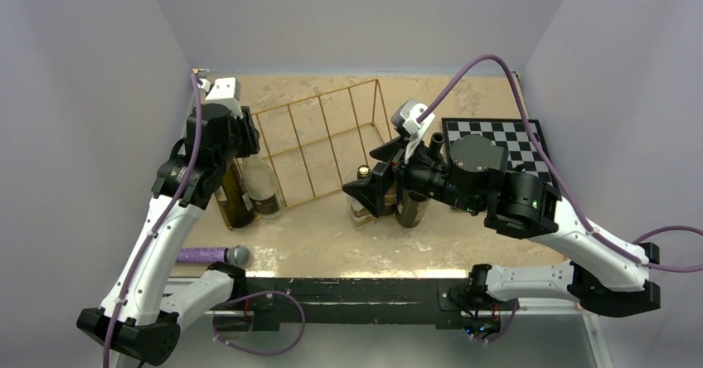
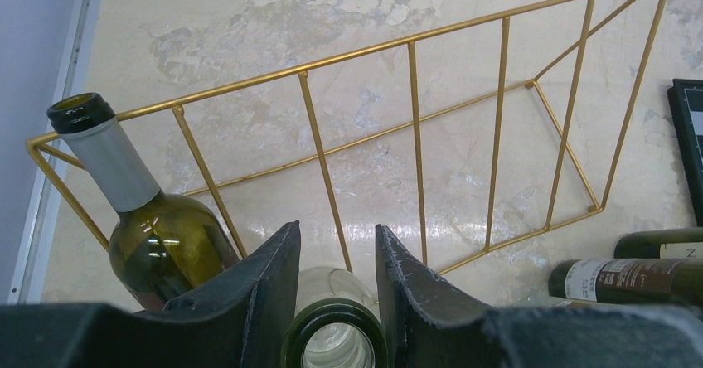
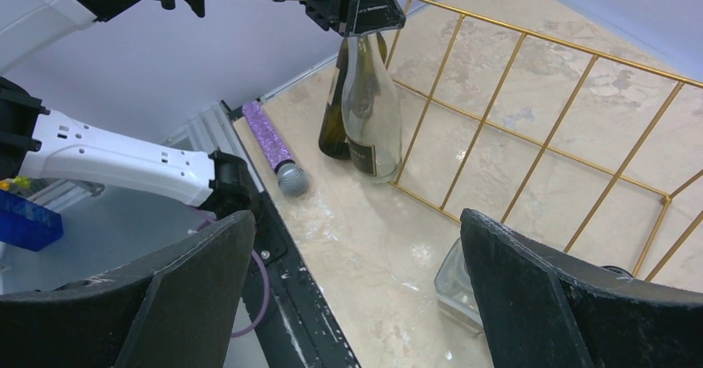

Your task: Put the wine bottle on the wine rack

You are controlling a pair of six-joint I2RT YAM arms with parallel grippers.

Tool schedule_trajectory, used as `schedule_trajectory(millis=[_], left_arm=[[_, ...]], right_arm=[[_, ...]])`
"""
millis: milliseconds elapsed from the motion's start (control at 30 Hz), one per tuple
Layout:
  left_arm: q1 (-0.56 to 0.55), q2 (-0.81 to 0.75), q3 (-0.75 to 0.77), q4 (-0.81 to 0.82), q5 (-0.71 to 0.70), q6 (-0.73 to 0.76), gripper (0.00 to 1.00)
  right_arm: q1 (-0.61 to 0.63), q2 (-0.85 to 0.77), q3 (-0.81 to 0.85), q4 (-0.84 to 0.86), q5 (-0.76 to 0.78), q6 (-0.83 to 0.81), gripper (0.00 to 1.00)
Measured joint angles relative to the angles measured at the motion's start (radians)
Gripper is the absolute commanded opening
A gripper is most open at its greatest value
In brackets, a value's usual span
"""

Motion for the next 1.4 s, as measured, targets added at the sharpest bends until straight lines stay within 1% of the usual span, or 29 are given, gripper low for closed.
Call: schedule_trajectory(millis=[267, 600, 700, 767, 800, 833, 933, 1033, 1167, 1233, 1300, 1333, 1400], left_arm=[[0.029, 0.009, -0.021, 0.039, -0.001, -0.023, 0.00], [0.075, 0.101, -0.019, 0.085, -0.003, -0.057, 0.00], [0.089, 0.111, -0.019, 0.092, -0.009, -0.069, 0.02], [0.093, 0.113, -0.019, 0.093, -0.012, -0.075, 0.09], [0.094, 0.113, -0.019, 0.093, -0.013, -0.076, 0.16], [0.095, 0.115, -0.019, 0.095, -0.013, -0.076, 0.19], [0.095, 0.124, -0.019, 0.104, -0.024, -0.076, 0.25], [0.097, 0.139, -0.019, 0.121, -0.039, -0.077, 0.37], [0.102, 0.173, -0.020, 0.160, -0.059, -0.075, 0.42], [0.102, 0.193, -0.021, 0.183, -0.074, -0.071, 0.46], [0.102, 0.212, -0.028, 0.200, -0.089, -0.064, 0.52], [0.102, 0.220, -0.031, 0.200, -0.093, -0.060, 0.57], [0.102, 0.250, -0.038, 0.196, -0.103, -0.051, 0.65]], right_arm=[[0.000, -0.002, -0.008, -0.001, 0.000, 0.001, 0.99], [0.000, -0.006, -0.014, -0.003, 0.002, 0.008, 0.99], [0.000, -0.006, -0.015, -0.004, 0.002, 0.010, 0.99], [0.000, -0.006, -0.016, -0.004, 0.002, 0.011, 0.99], [0.000, -0.006, -0.016, -0.004, 0.002, 0.013, 0.99], [0.000, -0.006, -0.018, -0.003, 0.002, 0.014, 0.99], [0.000, -0.006, -0.025, -0.004, 0.002, 0.016, 0.99], [0.000, -0.006, -0.029, -0.006, 0.002, 0.018, 0.99], [0.000, -0.005, -0.030, -0.006, 0.001, 0.019, 0.99], [0.000, -0.005, -0.030, -0.006, 0.001, 0.019, 0.99], [0.000, -0.005, -0.030, -0.007, 0.001, 0.019, 0.99], [0.000, -0.005, -0.030, -0.007, 0.001, 0.019, 0.99], [0.000, -0.005, -0.030, -0.007, 0.002, 0.019, 0.99]])
